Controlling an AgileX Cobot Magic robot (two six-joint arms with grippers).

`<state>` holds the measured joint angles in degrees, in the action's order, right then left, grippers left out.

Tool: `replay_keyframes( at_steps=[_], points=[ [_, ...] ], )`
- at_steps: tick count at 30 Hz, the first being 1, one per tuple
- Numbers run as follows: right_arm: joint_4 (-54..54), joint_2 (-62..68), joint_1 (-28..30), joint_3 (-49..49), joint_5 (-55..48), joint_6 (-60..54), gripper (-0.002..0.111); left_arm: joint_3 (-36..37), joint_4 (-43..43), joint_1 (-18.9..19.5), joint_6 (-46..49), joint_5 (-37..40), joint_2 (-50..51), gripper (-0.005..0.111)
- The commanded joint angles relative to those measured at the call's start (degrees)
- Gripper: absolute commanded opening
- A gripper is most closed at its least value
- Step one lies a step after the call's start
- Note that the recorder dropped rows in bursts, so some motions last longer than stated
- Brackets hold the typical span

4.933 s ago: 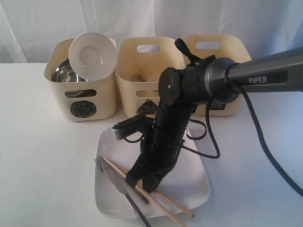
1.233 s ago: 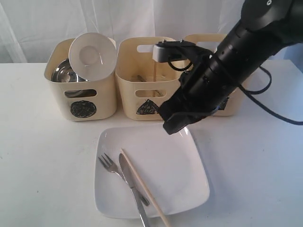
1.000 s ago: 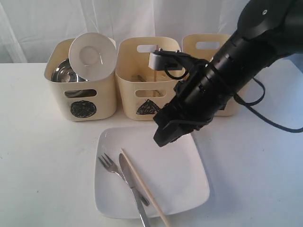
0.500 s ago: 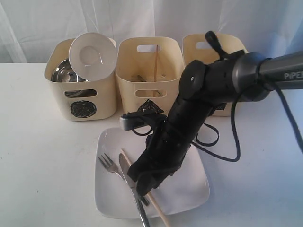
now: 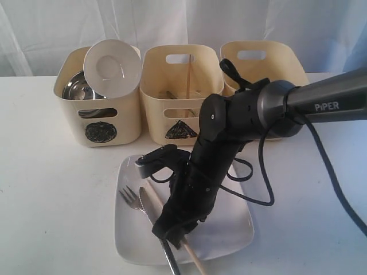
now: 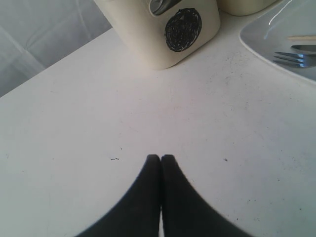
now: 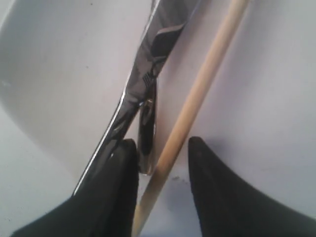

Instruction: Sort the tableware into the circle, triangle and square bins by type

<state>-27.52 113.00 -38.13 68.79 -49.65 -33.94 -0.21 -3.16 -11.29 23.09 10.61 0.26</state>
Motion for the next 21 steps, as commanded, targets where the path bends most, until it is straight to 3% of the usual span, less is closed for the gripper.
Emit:
replay_keyframes(
  at_steps=[1, 5, 9, 21],
  points=[
    [5.7, 0.5, -1.4, -0.2, 1.0, 3.5, 0.033, 0.2, -0.2, -0.2, -0.1, -0.1, -0.3, 0.0],
    [5.7, 0.5, -1.4, -0.2, 1.6, 4.4, 0.022, 0.2, -0.2, -0.2, -0.1, -0.1, -0.3, 0.0],
    [5.7, 0.5, -1.4, 0.0, 2.1, 5.8, 0.001, 0.2, -0.2, -0.2, -0.1, -0.1, -0.3, 0.0],
    [5.7, -5.7, -1.3, 0.8, 6.8, 6.2, 0.0, 0.2, -0.2, -0.2, -0.1, -0.1, -0.3, 0.0]
  ],
)
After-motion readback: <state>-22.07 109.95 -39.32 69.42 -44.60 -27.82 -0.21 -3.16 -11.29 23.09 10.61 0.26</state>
